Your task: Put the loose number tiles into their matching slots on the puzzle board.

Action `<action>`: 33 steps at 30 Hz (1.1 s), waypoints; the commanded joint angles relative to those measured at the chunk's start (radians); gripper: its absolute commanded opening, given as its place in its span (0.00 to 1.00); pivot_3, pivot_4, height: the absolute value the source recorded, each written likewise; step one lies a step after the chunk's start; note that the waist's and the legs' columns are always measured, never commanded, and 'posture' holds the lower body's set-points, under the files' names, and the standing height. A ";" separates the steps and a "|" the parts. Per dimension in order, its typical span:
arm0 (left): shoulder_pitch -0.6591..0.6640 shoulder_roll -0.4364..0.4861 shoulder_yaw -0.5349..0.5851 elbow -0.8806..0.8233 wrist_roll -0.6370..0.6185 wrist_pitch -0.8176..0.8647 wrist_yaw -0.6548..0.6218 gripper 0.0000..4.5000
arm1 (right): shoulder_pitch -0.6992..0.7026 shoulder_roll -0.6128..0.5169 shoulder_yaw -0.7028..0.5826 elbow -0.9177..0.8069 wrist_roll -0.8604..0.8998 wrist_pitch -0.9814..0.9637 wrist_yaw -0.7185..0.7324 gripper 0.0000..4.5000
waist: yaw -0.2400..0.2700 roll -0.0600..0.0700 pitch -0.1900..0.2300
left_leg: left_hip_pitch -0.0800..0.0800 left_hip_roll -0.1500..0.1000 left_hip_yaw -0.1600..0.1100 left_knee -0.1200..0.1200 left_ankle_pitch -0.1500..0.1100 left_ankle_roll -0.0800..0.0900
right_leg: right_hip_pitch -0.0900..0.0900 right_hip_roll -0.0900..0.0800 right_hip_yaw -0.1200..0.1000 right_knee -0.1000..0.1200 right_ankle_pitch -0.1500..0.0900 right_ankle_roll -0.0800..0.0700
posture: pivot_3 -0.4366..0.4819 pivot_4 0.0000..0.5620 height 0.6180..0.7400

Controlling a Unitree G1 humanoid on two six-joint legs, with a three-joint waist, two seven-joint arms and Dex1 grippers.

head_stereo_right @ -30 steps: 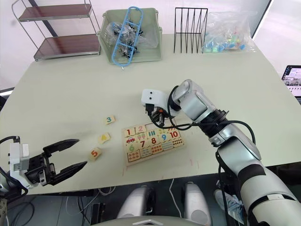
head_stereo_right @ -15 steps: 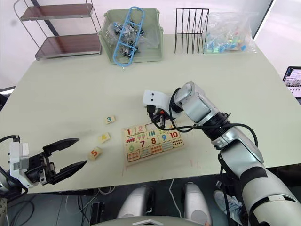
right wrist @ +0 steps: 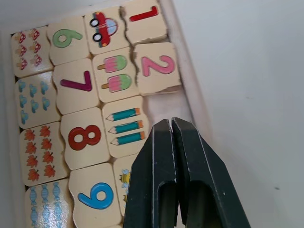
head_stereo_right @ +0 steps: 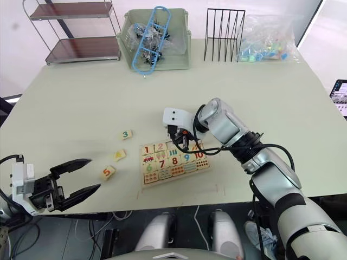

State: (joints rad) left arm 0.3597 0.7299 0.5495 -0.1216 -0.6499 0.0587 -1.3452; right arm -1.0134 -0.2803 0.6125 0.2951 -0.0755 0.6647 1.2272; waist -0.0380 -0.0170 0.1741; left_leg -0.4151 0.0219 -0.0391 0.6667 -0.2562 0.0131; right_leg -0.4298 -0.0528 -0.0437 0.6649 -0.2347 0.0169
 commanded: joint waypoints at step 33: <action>0.010 0.014 0.021 -0.020 -0.010 -0.004 0.011 1.00 | -0.036 0.117 -0.029 0.122 -0.030 -0.104 -0.093 0.01 | -0.002 0.001 0.001 | 0.018 0.016 -0.004 -0.006 0.003 -0.004 | 0.001 0.019 -0.008 0.029 -0.017 -0.028 | 0.48 0.27 1.00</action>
State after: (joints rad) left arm 0.3653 0.7300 0.5497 -0.1222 -0.6505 0.0594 -1.3299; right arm -1.0169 -0.1725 0.6083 0.4319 -0.1083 0.5772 1.1402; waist -0.0402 -0.0161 0.1753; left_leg -0.3967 0.0379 -0.0416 0.6601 -0.2536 0.0092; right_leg -0.4292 -0.0341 -0.0508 0.6935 -0.2513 -0.0111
